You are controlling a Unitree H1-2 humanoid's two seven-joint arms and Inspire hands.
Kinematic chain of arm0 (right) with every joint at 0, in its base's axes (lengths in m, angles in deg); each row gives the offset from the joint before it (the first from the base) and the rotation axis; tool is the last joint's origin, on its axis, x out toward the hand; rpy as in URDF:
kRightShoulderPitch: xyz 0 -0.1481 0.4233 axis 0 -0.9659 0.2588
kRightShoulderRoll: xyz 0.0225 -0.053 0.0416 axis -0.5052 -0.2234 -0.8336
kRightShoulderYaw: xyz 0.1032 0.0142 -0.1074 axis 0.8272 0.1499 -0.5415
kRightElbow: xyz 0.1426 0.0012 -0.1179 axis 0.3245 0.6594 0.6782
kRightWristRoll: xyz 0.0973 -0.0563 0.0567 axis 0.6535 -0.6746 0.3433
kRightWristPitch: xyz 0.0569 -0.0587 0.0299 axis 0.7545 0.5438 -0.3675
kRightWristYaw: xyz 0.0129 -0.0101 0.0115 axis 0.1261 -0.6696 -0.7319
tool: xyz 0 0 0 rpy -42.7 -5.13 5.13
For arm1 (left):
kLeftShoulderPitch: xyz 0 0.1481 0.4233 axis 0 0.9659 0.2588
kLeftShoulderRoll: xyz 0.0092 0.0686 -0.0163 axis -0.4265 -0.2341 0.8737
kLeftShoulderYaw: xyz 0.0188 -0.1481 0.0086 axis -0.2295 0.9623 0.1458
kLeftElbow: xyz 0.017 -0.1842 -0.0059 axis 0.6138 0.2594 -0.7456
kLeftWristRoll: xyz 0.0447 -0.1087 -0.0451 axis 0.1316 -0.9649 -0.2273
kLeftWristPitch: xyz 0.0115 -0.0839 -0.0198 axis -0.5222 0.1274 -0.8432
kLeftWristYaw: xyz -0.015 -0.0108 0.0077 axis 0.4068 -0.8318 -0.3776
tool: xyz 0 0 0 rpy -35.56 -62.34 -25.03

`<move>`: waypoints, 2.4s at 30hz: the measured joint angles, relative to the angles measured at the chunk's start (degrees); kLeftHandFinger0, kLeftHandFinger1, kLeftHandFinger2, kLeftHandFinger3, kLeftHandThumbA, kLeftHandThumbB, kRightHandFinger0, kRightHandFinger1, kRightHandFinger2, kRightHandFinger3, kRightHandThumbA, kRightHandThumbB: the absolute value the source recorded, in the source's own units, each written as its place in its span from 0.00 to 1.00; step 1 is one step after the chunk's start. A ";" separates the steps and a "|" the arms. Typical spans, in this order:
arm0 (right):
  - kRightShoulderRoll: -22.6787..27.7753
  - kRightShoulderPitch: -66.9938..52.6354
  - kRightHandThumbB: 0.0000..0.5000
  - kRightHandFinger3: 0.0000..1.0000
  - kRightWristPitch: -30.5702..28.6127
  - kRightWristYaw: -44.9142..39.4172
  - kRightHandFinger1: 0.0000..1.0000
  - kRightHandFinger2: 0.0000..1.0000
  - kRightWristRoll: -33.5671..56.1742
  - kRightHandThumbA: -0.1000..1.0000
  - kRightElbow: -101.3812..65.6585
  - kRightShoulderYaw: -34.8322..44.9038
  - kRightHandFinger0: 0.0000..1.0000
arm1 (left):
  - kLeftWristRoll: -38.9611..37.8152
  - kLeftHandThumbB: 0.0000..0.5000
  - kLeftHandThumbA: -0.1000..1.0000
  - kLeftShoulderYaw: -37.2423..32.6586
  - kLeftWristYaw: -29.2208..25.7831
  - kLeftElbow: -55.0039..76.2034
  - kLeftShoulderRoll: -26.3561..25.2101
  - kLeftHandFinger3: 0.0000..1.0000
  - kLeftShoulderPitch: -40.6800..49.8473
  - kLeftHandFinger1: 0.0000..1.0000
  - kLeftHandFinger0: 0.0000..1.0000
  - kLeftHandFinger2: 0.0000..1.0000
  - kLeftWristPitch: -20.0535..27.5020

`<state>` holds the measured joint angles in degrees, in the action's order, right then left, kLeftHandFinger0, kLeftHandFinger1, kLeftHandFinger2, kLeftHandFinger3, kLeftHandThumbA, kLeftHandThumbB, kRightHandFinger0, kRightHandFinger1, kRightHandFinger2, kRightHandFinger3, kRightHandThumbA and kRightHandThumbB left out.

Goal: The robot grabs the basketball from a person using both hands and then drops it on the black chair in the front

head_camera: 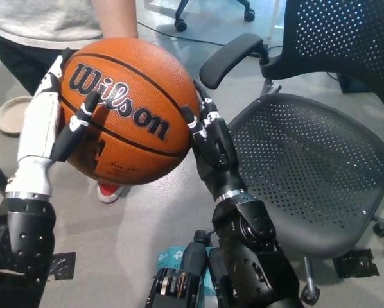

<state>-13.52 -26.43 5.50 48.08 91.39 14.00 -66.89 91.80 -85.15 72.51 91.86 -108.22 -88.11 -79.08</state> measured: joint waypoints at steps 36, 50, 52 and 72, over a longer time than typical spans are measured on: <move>16.86 5.43 0.60 1.00 23.95 13.25 1.00 1.00 5.14 1.00 -24.68 17.09 1.00 | 4.50 0.52 1.00 -10.47 2.68 -31.61 17.10 1.00 -35.93 1.00 1.00 1.00 -4.91; 20.67 6.13 0.42 1.00 27.48 12.44 1.00 1.00 6.96 1.00 -8.23 21.77 1.00 | 0.21 0.61 1.00 -5.36 1.49 -66.66 25.07 1.00 -41.37 1.00 1.00 1.00 1.76; 21.25 6.09 0.35 1.00 27.68 12.17 1.00 1.00 7.24 1.00 -7.26 22.44 1.00 | -0.13 0.61 1.00 -5.50 1.55 -69.79 25.57 1.00 -41.35 1.00 1.00 1.00 1.76; 37.99 10.35 0.25 1.00 21.23 11.34 1.00 1.00 1.62 1.00 -11.44 27.53 1.00 | -1.39 0.59 1.00 -7.92 6.48 -59.99 18.80 1.00 -36.19 1.00 1.00 1.00 6.69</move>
<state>24.47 -16.08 26.73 59.42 93.01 2.56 -39.36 90.42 -93.08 79.00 31.87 -89.42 -124.30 -72.38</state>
